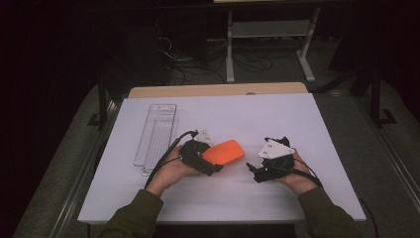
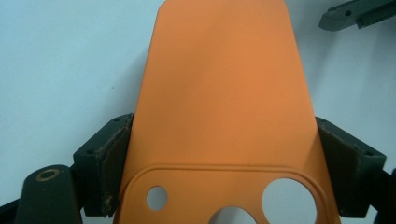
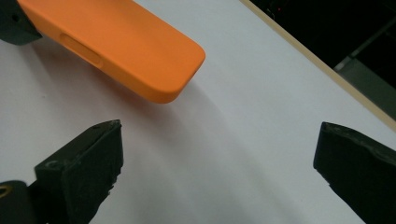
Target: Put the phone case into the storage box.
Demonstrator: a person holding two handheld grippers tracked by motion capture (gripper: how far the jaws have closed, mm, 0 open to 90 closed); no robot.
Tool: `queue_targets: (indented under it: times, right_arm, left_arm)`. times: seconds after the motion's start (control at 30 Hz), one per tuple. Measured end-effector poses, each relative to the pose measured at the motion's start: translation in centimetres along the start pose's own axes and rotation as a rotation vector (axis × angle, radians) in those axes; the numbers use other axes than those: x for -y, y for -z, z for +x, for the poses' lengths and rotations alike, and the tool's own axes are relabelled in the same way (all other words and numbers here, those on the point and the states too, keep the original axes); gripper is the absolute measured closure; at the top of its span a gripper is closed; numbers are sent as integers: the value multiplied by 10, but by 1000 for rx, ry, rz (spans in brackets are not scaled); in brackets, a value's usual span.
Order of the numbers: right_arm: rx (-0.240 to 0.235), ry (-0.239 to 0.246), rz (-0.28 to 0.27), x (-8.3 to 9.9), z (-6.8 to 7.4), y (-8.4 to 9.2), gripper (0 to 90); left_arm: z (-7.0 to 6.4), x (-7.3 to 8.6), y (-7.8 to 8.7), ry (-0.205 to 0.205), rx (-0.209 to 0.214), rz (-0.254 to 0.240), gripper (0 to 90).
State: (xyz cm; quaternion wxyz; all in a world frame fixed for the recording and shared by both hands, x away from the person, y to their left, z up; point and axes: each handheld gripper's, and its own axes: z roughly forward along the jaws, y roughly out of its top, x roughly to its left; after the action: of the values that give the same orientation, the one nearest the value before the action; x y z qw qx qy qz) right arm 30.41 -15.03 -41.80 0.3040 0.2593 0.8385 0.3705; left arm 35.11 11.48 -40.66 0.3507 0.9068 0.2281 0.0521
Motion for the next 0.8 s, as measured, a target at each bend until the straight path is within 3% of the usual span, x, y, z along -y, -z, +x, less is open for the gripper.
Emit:
queue_targets:
  times: [0.37, 0.47, 0.5, 0.6, 0.7, 0.8]
  right_arm:
    - [45, 105, 0, -2, 10, 2, 9]
    - [66, 149, -3, -3, 12, 3, 9]
    - [79, 199, -1, -4, 12, 3, 9]
    - [97, 236, -3, -4, 15, 3, 9]
    - [110, 265, 1, -4, 16, 3, 9]
    - [113, 261, -3, -5, 17, 3, 9]
  left_arm:
    - [1, -1, 2, -13, 6, 7, 155]
    - [0, 0, 1, -9, 10, 4, 156]
    - [-1, 0, 0, 2, 15, -4, 156]
    - [-2, 0, 0, 5, 16, -7, 156]
    - [-1, 0, 0, 3, 18, -8, 156]
    - [0, 0, 1, -2, 16, -11, 156]
